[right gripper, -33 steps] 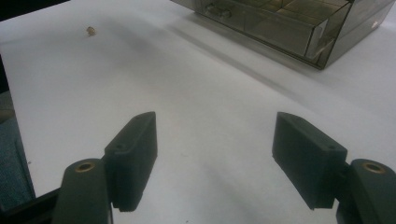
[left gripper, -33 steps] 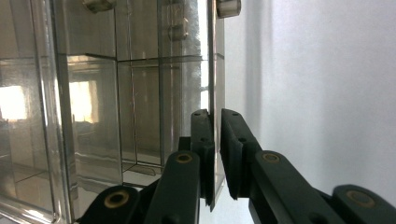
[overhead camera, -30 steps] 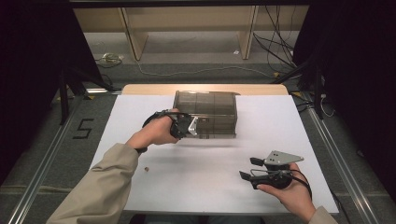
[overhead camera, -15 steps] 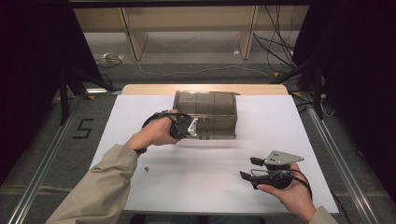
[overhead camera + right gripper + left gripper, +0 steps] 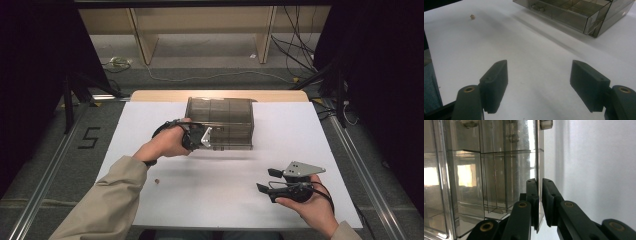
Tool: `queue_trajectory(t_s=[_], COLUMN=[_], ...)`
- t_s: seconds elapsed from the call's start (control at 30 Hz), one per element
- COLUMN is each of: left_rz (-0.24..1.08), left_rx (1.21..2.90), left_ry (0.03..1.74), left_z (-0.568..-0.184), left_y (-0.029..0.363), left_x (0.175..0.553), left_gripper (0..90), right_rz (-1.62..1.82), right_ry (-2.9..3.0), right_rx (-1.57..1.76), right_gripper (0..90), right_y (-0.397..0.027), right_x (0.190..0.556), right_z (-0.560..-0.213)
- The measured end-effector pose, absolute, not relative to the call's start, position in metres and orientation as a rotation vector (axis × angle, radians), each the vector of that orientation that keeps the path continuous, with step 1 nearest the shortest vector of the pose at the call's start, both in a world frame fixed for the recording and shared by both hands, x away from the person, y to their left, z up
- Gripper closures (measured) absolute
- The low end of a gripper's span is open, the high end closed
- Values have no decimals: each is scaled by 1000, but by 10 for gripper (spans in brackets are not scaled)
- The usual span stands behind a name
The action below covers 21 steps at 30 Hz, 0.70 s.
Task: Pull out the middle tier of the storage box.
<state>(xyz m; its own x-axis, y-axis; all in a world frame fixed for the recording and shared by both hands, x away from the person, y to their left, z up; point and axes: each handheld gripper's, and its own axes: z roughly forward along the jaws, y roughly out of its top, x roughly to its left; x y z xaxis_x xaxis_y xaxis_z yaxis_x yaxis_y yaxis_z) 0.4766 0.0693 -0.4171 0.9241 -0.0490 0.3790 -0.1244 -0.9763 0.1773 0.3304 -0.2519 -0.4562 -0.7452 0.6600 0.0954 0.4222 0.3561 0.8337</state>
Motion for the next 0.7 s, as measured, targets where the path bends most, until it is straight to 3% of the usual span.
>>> queue_trajectory(t_s=[0.7], left_rz=[554], left_rx=[2889], left_ry=[-149], left_z=[-417], left_y=[69], left_x=[473], left_gripper=[840], right_rz=[1335], right_ry=[2363], right_rx=[966], right_gripper=[316], right_y=[-252], right_x=[330], right_z=[-456])
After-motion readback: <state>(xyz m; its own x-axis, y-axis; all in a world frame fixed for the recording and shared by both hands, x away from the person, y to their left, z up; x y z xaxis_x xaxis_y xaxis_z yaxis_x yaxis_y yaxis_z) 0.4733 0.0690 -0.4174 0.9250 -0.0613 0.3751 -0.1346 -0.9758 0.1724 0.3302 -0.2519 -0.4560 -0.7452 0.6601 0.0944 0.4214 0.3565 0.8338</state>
